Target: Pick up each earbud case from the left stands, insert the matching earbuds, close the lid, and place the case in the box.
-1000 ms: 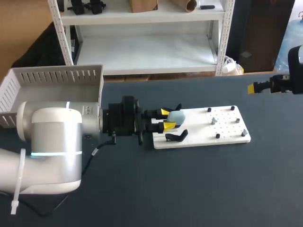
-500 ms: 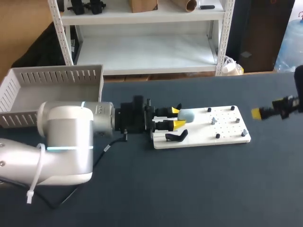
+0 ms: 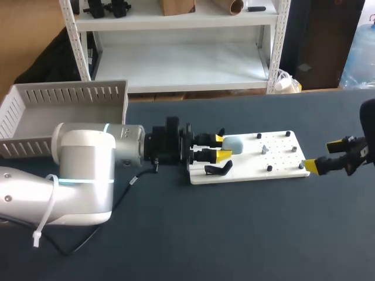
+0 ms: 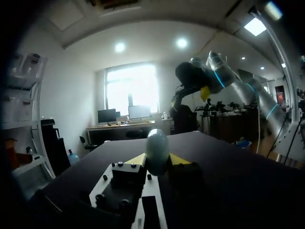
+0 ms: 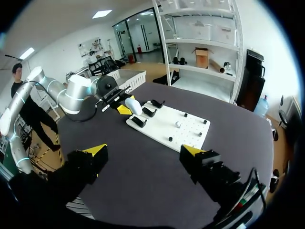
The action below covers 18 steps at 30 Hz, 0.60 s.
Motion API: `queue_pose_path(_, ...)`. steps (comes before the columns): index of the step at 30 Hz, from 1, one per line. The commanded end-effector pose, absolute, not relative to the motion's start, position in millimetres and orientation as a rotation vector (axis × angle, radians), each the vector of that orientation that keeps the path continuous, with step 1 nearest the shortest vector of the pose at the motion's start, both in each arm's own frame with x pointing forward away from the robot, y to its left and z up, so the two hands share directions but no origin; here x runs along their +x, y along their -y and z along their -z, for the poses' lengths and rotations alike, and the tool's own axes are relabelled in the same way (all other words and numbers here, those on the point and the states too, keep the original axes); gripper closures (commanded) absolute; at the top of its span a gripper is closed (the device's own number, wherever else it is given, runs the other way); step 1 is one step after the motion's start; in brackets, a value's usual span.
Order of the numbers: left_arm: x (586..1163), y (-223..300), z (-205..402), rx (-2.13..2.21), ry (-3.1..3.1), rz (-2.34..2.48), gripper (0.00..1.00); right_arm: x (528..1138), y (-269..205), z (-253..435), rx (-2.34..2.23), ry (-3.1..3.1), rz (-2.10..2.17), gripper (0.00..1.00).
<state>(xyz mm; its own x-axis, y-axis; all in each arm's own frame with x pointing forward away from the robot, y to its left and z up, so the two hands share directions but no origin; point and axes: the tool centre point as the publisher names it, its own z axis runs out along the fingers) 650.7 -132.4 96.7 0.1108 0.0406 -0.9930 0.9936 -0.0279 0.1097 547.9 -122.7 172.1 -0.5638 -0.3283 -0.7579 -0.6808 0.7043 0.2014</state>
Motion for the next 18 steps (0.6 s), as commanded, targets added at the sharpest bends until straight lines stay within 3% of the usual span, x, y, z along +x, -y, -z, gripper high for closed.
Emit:
queue_pose_path(1, 647, 133, -95, 1.301, -1.140, 1.124, 1.00, 546, 108, -170, -0.725, -2.221, -0.487, 0.00)
queue_pose_path(18, 639, 136, -89, 1.289, -1.168, 1.152, 1.00, 541, 59, -150, -0.752, -2.328, -0.417, 0.00)
